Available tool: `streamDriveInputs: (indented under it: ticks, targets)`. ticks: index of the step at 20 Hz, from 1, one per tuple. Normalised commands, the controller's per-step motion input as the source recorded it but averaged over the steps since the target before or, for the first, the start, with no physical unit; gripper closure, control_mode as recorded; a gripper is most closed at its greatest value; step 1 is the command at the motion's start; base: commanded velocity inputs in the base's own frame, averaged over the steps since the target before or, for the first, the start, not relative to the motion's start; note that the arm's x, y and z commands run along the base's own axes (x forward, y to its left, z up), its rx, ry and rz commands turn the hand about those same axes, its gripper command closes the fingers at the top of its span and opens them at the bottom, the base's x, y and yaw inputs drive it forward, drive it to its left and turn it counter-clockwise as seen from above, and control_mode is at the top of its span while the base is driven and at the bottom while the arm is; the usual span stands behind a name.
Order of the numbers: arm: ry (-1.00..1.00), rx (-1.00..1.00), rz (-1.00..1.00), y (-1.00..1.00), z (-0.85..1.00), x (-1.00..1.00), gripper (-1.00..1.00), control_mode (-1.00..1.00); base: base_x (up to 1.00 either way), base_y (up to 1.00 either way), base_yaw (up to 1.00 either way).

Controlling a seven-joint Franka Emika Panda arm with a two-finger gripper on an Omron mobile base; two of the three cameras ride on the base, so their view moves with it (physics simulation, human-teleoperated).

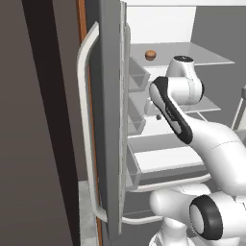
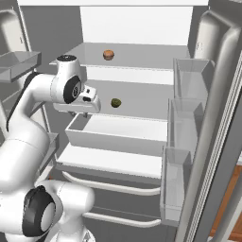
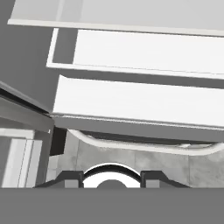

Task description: Pick the tangerine and kiwi from the fridge and place them inside the tupperware on the counter.

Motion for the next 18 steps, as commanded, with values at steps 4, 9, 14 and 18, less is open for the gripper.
streamDriveInputs:
  ticks: [4, 9, 14, 18]
  targets:
    - [0.0, 0.0, 0.0, 0.0, 0.0, -0.02, -1.0, -1.0, 0.0, 0.0, 0.0]
    - [-0.43, 0.0, 0.0, -0.04, 0.02, -0.02, -1.0, -1.0, 0.0, 0.0, 0.0]
    - [-0.7, 0.16, 0.0, -0.26, 0.36, 0.01, -1.0, -1.0, 0.0, 0.0, 0.0]
    - [-0.17, 0.1, 0.0, -0.11, 0.21, 0.25, -1.0, -1.0, 0.0, 0.0, 0.0]
